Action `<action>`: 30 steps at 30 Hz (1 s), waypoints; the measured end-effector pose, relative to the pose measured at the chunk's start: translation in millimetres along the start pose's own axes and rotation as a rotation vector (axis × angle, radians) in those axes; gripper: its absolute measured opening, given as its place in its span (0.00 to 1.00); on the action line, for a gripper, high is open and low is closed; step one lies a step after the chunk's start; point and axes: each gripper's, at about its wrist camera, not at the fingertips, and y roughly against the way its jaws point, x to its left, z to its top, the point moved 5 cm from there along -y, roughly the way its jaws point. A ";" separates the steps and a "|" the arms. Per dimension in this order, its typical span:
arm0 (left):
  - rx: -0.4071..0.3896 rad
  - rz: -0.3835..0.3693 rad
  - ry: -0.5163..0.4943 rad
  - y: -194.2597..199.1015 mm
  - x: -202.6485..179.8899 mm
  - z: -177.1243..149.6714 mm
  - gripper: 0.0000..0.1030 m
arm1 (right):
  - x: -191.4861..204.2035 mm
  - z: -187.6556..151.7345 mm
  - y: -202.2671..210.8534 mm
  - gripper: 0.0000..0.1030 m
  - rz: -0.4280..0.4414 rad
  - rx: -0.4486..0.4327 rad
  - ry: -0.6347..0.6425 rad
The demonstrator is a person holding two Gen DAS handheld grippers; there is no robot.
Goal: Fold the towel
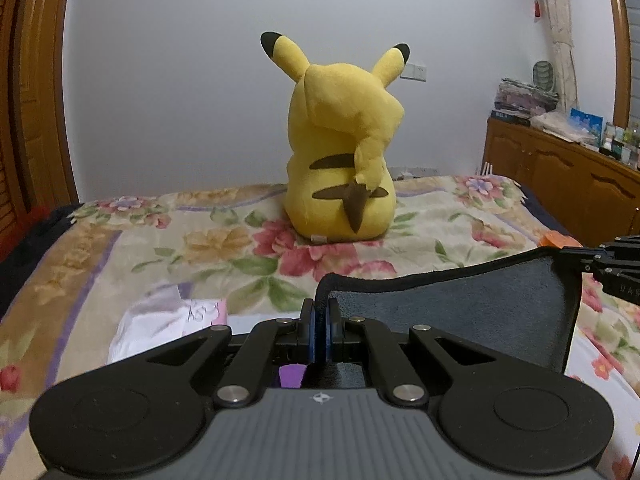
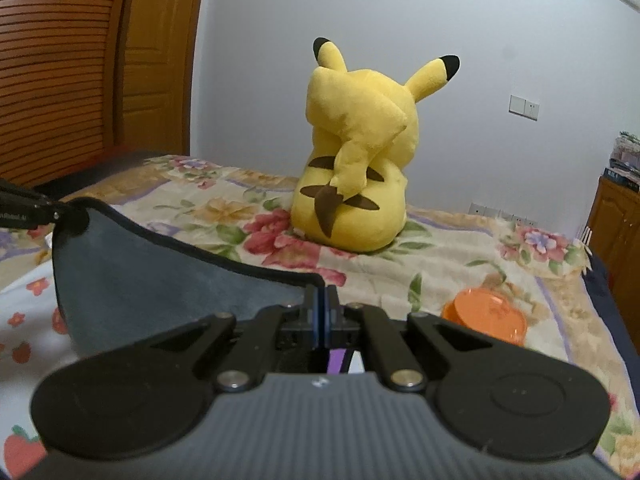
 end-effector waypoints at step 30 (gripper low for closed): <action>0.148 0.069 -0.018 -134.3 19.2 -38.4 0.08 | -11.1 -51.3 -112.8 0.04 -0.078 0.129 0.019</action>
